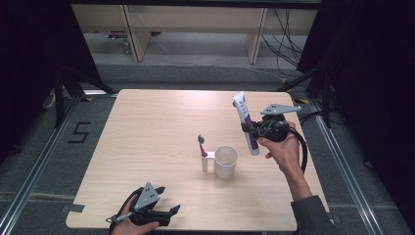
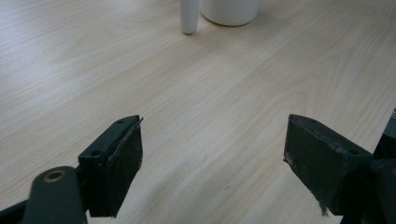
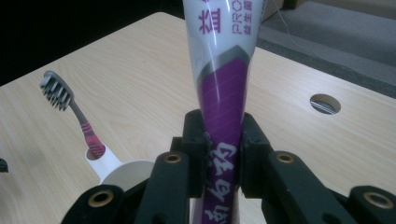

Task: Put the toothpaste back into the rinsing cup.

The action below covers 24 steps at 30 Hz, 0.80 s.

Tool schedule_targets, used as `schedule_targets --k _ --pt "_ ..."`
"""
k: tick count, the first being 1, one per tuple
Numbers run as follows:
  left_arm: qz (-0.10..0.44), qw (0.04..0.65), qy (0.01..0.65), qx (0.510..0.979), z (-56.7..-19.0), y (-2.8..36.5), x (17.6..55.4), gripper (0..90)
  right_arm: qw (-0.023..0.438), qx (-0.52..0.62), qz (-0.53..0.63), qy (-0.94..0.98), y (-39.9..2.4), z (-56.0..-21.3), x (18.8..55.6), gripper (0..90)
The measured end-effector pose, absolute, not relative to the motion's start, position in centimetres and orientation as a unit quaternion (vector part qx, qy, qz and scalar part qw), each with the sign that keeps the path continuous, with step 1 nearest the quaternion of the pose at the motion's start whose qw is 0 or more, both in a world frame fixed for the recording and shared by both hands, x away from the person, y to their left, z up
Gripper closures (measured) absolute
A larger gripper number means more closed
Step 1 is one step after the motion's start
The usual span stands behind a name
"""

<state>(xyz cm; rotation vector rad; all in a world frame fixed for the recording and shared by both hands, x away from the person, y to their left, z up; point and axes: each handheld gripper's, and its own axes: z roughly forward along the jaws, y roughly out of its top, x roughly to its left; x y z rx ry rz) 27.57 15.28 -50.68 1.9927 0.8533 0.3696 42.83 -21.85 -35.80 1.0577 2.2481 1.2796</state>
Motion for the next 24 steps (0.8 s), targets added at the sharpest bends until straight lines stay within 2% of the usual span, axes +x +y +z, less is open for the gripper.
schedule_targets --k 15,24 --pt "0.153 0.451 0.346 0.808 -50.7 15.4 27.6 18.4 0.181 0.354 0.477 0.784 -20.2 -35.1 43.2 76.8" --pt "0.151 0.446 0.345 0.812 -50.8 15.4 27.6 18.1 0.165 0.342 0.495 0.781 -18.6 -35.1 43.0 76.7"
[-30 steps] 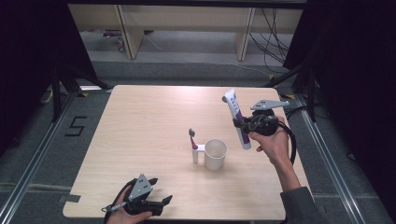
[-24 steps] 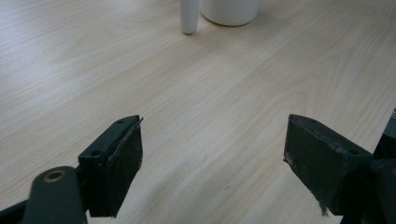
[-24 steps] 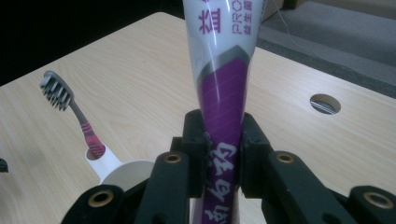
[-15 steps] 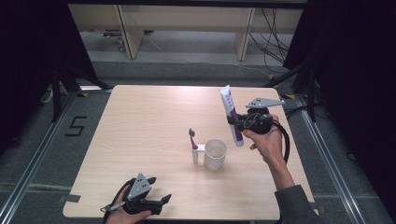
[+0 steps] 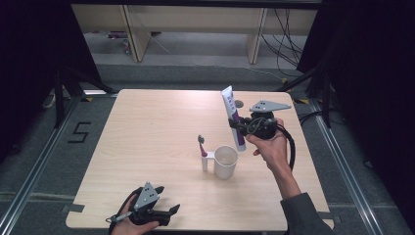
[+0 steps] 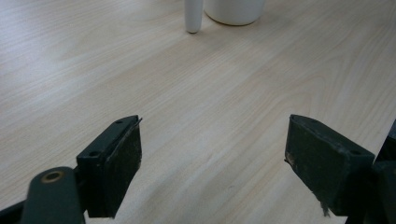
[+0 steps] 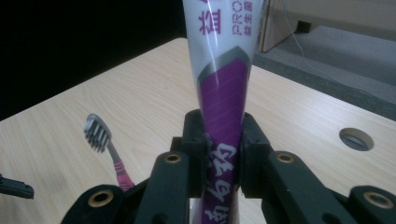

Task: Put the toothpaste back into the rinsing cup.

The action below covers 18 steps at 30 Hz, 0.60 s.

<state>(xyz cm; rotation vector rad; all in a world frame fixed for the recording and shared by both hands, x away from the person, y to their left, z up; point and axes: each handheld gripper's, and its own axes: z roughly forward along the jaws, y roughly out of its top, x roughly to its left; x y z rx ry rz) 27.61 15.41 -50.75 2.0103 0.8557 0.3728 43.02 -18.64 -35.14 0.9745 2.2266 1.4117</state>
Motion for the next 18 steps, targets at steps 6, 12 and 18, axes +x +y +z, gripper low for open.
schedule_targets --k 6,12,18 --pt "0.153 0.450 0.348 0.808 -50.7 15.4 27.6 18.1 0.156 0.333 0.504 0.782 -17.7 -35.6 42.8 76.8" --pt "0.150 0.449 0.347 0.810 -50.8 15.4 27.6 18.0 0.143 0.335 0.506 0.782 -17.3 -36.4 42.6 76.8" --pt "0.149 0.450 0.348 0.809 -50.8 15.3 27.6 18.1 0.143 0.326 0.504 0.786 -16.8 -36.9 42.4 76.8"
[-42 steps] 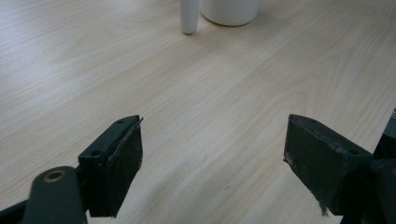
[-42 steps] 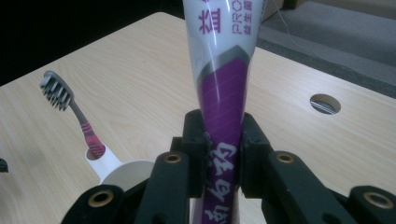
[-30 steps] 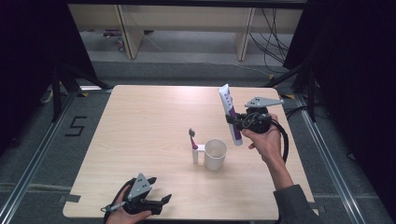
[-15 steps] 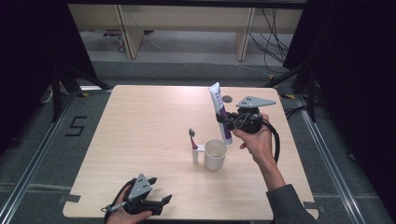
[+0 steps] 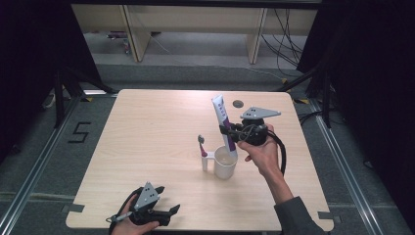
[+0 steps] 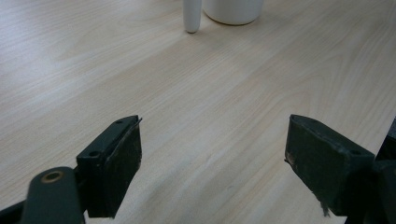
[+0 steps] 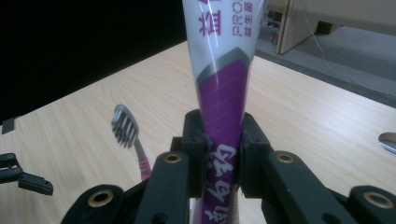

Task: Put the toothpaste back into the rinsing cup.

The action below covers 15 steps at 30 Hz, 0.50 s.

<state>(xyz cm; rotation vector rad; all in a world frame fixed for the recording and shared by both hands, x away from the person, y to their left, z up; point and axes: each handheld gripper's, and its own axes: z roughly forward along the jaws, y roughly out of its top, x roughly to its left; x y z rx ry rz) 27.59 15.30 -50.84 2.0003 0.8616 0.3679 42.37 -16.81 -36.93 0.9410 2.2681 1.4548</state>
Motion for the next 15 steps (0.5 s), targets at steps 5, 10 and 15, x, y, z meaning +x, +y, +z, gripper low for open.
schedule_targets --k 5,10,15 --pt "0.155 0.437 0.342 0.817 -50.7 15.5 27.7 18.0 0.145 0.317 0.502 0.792 -16.7 -37.5 42.3 76.7" --pt "0.149 0.449 0.348 0.809 -50.8 15.3 27.6 18.0 0.137 0.328 0.499 0.790 -16.6 -38.1 42.1 76.7" --pt "0.154 0.437 0.341 0.818 -50.8 15.6 27.7 18.0 0.140 0.320 0.497 0.794 -16.7 -38.9 42.1 76.7"
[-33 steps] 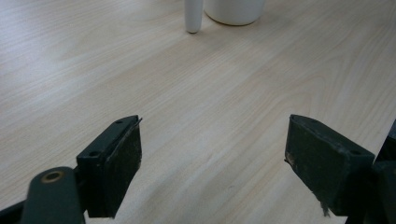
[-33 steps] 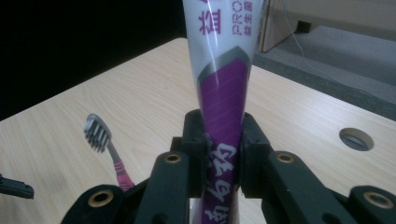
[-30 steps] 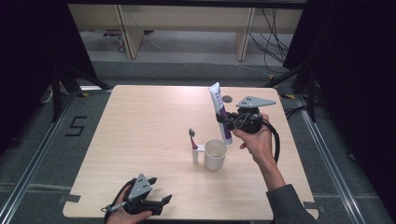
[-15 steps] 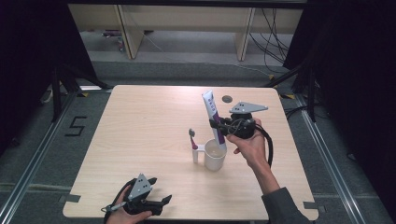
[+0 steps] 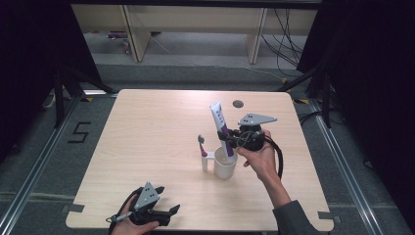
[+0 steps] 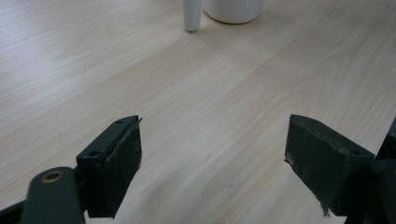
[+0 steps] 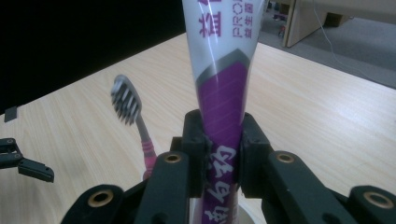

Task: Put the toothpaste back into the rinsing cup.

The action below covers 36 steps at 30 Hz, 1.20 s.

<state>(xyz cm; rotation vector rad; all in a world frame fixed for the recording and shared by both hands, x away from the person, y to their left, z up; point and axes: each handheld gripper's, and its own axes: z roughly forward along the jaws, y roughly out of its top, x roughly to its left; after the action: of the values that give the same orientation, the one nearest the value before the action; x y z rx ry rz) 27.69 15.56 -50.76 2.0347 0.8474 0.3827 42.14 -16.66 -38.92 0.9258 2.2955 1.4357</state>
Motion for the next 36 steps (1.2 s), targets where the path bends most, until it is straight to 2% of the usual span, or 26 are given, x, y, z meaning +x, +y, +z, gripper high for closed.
schedule_targets --k 8,15,18,36 --pt "0.148 0.448 0.348 0.810 -50.9 15.3 27.6 18.1 0.125 0.327 0.498 0.793 -16.4 -40.2 41.8 76.7" --pt "0.150 0.440 0.341 0.817 -50.8 15.5 27.7 18.0 0.127 0.321 0.497 0.796 -16.5 -41.4 41.7 76.7" --pt "0.155 0.433 0.338 0.821 -50.8 15.6 27.8 18.0 0.114 0.324 0.494 0.799 -16.6 -41.8 41.6 76.7" --pt "0.154 0.436 0.341 0.819 -50.8 15.5 27.7 18.1 0.118 0.323 0.482 0.806 -16.5 -43.4 41.0 76.6"
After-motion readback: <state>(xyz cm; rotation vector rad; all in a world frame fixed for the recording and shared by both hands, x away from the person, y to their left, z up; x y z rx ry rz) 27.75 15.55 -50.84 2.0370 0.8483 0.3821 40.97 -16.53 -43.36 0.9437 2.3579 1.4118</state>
